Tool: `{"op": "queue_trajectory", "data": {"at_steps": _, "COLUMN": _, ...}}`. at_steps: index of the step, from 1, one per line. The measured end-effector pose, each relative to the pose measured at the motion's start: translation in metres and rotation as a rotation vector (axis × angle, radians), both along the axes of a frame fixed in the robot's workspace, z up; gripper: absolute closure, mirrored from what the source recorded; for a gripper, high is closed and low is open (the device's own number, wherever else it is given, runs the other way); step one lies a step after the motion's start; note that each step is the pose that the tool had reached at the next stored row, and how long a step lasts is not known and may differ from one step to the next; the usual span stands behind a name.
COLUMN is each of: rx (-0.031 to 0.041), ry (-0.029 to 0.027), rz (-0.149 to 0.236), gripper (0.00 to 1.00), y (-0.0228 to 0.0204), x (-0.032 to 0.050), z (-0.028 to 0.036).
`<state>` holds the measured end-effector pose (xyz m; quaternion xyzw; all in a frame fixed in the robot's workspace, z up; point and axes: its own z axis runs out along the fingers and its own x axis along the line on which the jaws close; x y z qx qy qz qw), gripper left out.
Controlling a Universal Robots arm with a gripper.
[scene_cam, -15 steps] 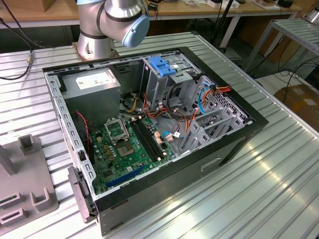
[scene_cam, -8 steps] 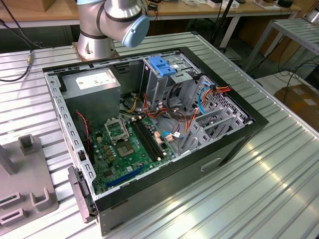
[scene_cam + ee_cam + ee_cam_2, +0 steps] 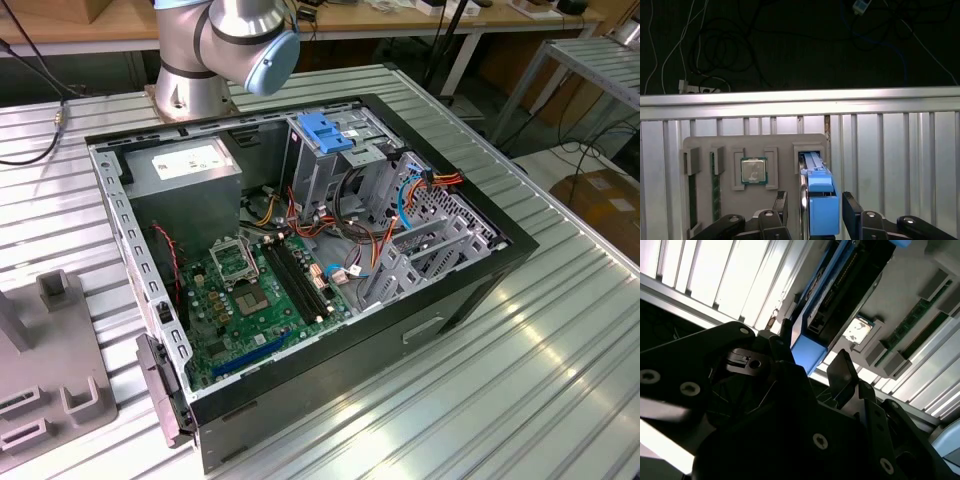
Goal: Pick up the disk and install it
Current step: 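Pick up the disk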
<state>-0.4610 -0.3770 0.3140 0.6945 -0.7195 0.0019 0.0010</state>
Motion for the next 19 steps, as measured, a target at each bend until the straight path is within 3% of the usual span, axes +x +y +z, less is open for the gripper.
{"op": "queue_trajectory", "data": {"at_steps": 13, "rx": 0.0004, "ry": 0.0052, "rz": -0.008, "gripper": 0.46, "y": 0.0011, "x": -0.0004, "z": -0.004}}
{"op": "queue_trajectory", "data": {"at_steps": 16, "rx": 0.0009, "ry": 0.0052, "rz": -0.009, "gripper": 0.6, "y": 0.0011, "x": -0.0005, "z": -0.0041}}
{"op": "queue_trajectory", "data": {"at_steps": 19, "rx": 0.0011, "ry": 0.0052, "rz": -0.01, "gripper": 0.6, "y": 0.0011, "x": -0.0005, "z": -0.0044}}
